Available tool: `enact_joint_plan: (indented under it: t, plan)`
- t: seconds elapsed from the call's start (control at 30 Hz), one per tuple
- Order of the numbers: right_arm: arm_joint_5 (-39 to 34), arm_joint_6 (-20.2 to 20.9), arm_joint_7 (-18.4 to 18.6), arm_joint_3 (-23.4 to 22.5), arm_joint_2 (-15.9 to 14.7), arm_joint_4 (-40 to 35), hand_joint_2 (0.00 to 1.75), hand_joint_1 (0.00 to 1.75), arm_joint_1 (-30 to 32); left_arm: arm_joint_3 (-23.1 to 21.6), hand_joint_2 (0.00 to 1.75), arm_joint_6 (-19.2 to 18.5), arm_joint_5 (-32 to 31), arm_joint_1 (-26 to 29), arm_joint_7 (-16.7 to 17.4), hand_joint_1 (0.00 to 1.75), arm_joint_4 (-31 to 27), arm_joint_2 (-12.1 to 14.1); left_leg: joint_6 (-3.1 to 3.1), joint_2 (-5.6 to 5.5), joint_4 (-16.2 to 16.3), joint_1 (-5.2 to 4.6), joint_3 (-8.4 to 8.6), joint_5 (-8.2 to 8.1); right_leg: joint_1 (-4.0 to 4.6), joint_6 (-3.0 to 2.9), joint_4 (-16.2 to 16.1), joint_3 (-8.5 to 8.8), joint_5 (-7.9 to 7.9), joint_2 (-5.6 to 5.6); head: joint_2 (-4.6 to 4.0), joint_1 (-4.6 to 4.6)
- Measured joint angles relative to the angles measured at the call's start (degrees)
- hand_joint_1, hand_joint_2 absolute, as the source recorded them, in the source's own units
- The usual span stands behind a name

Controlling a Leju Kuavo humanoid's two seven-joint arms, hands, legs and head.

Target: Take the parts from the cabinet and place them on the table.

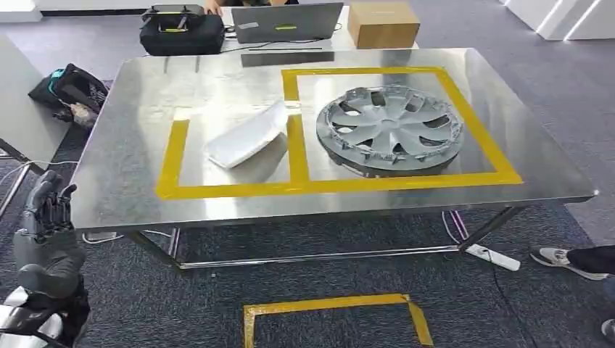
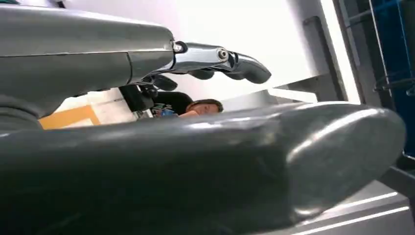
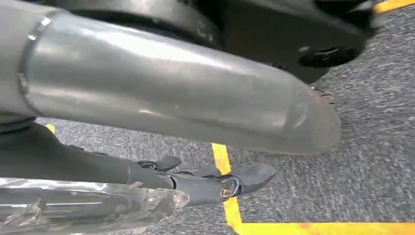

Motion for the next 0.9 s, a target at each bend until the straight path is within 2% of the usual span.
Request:
enact_joint_plan:
  t: [0.03, 0.07, 0.1, 0.13, 0.17, 0.27, 0.3, 0.33, 0.37, 0.43, 0.47, 0.5, 0.53, 0.57, 0.6, 0.63, 0.67, 0.7, 0.73, 0.77, 0.8, 0.83, 0.87, 0.9]
  plan:
    - [0.1, -0.1, 0.0, 0.0, 0.0, 0.0, 0.0, 0.0, 0.0, 0.0, 0.0, 0.0, 0.0, 0.0, 0.0, 0.0, 0.0, 0.0, -0.01, -0.04, 0.1, -0.03, -0.05, 0.08, 0.02, -0.19, -3.3, 2.32, 1.81, 0.0, 0.0, -0.04]
    - [0.3, -0.4, 0.0, 0.0, -0.1, 0.0, 0.0, 0.0, 0.0, 0.0, 0.0, 0.1, 0.0, 0.0, 0.0, 0.0, 0.0, 0.0, -0.03, 0.4, 0.1, -0.04, -0.05, 0.09, 0.07, -0.45, -8.7, 5.58, 4.16, -0.17, 0.0, -0.02]
    - [0.5, -0.7, -0.1, 0.0, -0.2, 0.0, 0.0, 0.0, -0.1, 0.0, 0.0, 0.4, 0.0, 0.1, 0.0, 0.0, 0.0, 0.0, -0.04, 0.43, 0.2, -0.04, 0.0, 0.08, 0.11, -0.65, -14.2, 8.89, 6.19, -0.79, 0.0, 0.0]
    - [0.7, -0.8, -0.1, 0.0, -0.3, 0.0, 0.0, 0.0, -0.3, 0.0, 0.0, 0.6, 0.0, 0.1, 0.0, 0.0, 0.0, 0.0, -0.14, 0.56, 0.3, -0.13, -0.01, 0.09, 0.34, -0.75, -17.9, 10.75, 5.5, -2.49, 0.0, -0.04]
    - [0.8, -0.9, -0.1, 0.0, -0.3, 0.0, 0.0, 0.0, -0.6, 0.0, 0.0, 0.8, 0.0, 0.2, 0.0, 0.0, 0.0, 0.0, -0.54, 0.72, 0.8, -0.6, -0.38, 0.03, 0.69, -1.19, -18.9, 10.96, 5.49, -2.8, 0.0, 0.04]
    - [1.1, -1.1, 0.0, 0.1, -0.4, 0.0, 0.0, 0.0, -0.7, 0.0, 0.0, 1.2, 0.1, 0.5, 0.0, 0.0, -0.1, 0.0, -1.26, 1.95, 0.8, -0.56, -0.71, 0.49, 0.74, -2.1, -18.2, 10.34, 5.99, -1.23, 0.0, -0.09]
    - [1.2, -1.2, 0.1, 0.1, -0.5, 0.0, 0.0, 0.0, -0.5, -0.1, 0.0, 1.4, 0.3, 0.5, 0.0, 0.0, -0.2, -0.1, -1.56, 2.15, 1.0, -0.59, -0.8, 0.19, 0.44, -2.68, -18.5, 10.28, 6.38, -0.92, 0.0, -0.04]
    - [1.3, -1.2, 0.1, 0.1, -0.6, 0.0, 0.0, 0.0, -0.5, -0.1, 0.0, 1.6, 0.3, 0.5, 0.0, 0.0, -0.2, -0.1, -2.04, 1.4, 2.2, -0.48, -1.37, -1.32, 0.28, -3.16, -18.7, 10.08, 6.7, -0.64, 0.0, -0.11]
    - [1.4, -1.2, 0.2, 0.1, -0.6, 0.0, 0.0, 0.0, -0.5, -0.1, 0.0, 1.7, 0.3, 0.5, 0.0, 0.0, -0.3, -0.1, -2.34, 0.86, 5.9, -0.39, -2.91, -4.03, 0.25, -3.56, -18.7, 9.66, 6.98, -0.23, 0.0, -0.37]
    - [1.6, -1.2, 0.2, 0.1, -0.7, 0.0, 0.0, 0.0, -0.5, -0.1, 0.0, 1.9, 0.4, 0.6, 0.0, 0.0, -0.3, -0.1, -2.6, 0.44, 15.1, -0.18, -7.09, -8.74, 0.25, -3.68, -18.7, 8.75, 7.5, 0.47, 0.0, -0.35]
    - [1.7, -1.2, 0.2, 0.1, -0.7, 0.0, 0.0, 0.0, -0.5, -0.1, 0.0, 1.8, 0.7, 0.7, 0.0, 0.0, -0.3, -0.1, -2.63, 0.35, 19.3, -0.16, -8.93, -10.11, 0.25, -3.64, -18.6, 8.22, 7.89, 0.95, 0.0, -0.37]
    - [1.7, -1.2, 0.3, 0.1, -0.7, 0.0, 0.0, 0.0, -0.4, -0.1, 0.0, 1.6, 0.8, 0.7, 0.0, 0.0, -0.3, -0.1, -2.63, 0.31, 19.8, -0.12, -9.05, -9.66, 0.24, -3.54, -18.6, 7.87, 8.24, 1.45, 0.0, -0.35]
    - [1.7, -1.2, 0.4, 0.1, -0.7, 0.0, 0.0, 0.0, -0.3, -0.1, 0.0, 1.4, 0.8, 0.7, 0.0, 0.0, -0.4, -0.1, -2.57, 0.26, 17.8, -0.07, -7.92, -7.93, 0.22, -3.36, -18.6, 7.55, 8.55, 2.01, 0.0, -0.37]
    - [1.7, -1.2, 0.4, 0.1, -0.7, 0.0, 0.0, 0.0, -0.2, -0.1, 0.0, 1.0, 0.9, 0.8, 0.0, 0.0, -0.7, -0.1, -2.46, 0.05, 13.7, 0.02, -5.65, -5.53, 0.2, -3.14, -18.6, 7.3, 8.85, 2.57, 0.0, -0.35]
    - [1.8, -1.2, 0.5, 0.1, -0.7, 0.0, 0.0, 0.0, -0.2, -0.1, 0.0, -0.2, 1.2, 0.8, 0.0, 0.0, -1.0, -0.2, -2.38, -0.85, 7.7, 0.19, -2.34, -2.91, 0.13, -2.92, -18.6, 7.07, 9.21, 3.19, 0.0, -0.35]
    - [1.8, -1.1, 0.5, 0.1, -0.7, 0.0, 0.0, 0.0, -0.3, -0.1, 0.0, -1.1, 1.3, 0.9, 0.0, 0.0, -1.3, -0.2, -2.46, -3.44, 3.2, 0.53, 0.33, -1.68, 0.11, -2.58, -18.5, 6.84, 9.49, 3.68, 0.0, -0.37]
    - [1.8, -1.1, 0.5, 0.1, -0.9, -0.1, 0.0, 0.0, -0.4, -0.1, 0.0, -1.7, 1.3, 1.0, 0.0, 0.0, -1.6, -0.2, -2.47, -5.51, 0.7, 0.77, 1.11, -2.2, 0.58, -2.31, -17.8, 6.17, 9.67, 4.23, 0.0, -0.42]
    - [1.8, -1.0, 0.5, 0.1, -0.9, -0.1, 0.0, 0.0, -0.5, -0.1, 0.0, -1.8, 1.2, 1.5, 0.0, 0.0, -1.8, -0.4, -2.03, -4.65, 1.2, 0.66, 0.62, -1.97, 0.43, -2.11, -18.0, 5.8, 10.09, 4.6, 0.0, -0.17]
    - [1.8, -1.0, 0.5, 0.1, -1.0, -0.1, 0.0, 0.0, -0.3, -0.1, 0.0, -1.9, 1.2, 1.9, 0.0, 0.0, -1.9, -0.5, -1.57, -4.3, 1.3, 0.34, 0.49, -1.99, 0.23, -1.68, -18.3, 5.69, 10.38, 5.22, 0.0, -0.44]
    - [1.8, -1.0, 0.6, 0.1, -1.1, -0.1, 0.0, 0.0, 0.0, -0.1, 0.0, -1.9, 1.2, 2.0, 0.0, 0.0, -2.0, -0.6, -1.19, -3.79, 1.3, 0.12, 0.5, -1.74, 0.05, -1.21, -18.6, 5.67, 10.77, 5.77, 0.0, -0.26]
    - [1.8, -0.9, 0.7, 0.1, -1.2, -0.1, 0.0, 0.0, 0.2, -0.1, 0.0, -1.8, 1.2, 2.0, 0.0, 0.0, -2.2, -0.8, -0.56, -2.94, 1.1, 0.59, 0.39, -1.23, 0.01, -0.92, -18.6, 4.99, 11.17, 6.37, 0.0, -0.44]
    - [1.8, -0.5, 1.1, 0.1, -1.4, -0.1, 0.0, 0.0, 0.4, -0.1, 0.0, -1.5, 1.0, 2.0, 0.0, 0.0, -2.6, -0.9, -0.2, -2.15, 1.1, 0.61, 0.37, -0.97, 0.18, -0.73, -17.8, 4.6, 10.23, 5.0, 0.0, -0.26]
    - [1.8, -0.3, 1.3, 0.1, -1.4, -0.1, 0.0, 0.0, 0.4, -0.1, 0.0, -0.9, 0.7, 2.3, 0.0, 0.0, -3.0, -1.2, 0.16, -1.62, 1.1, 0.59, 0.14, -0.78, 0.22, -0.42, -14.6, 3.29, 7.59, 2.8, 0.0, 0.55]
    - [1.8, -0.1, 1.6, 0.1, -1.5, -0.1, 0.0, 0.0, 0.3, -0.1, 0.0, 0.0, 0.4, 2.5, 0.0, 0.0, -3.4, -1.5, 0.32, -0.75, 1.1, 0.44, -0.15, -0.64, 0.08, -0.07, -9.7, 1.33, 4.58, 1.53, 0.0, 0.5]
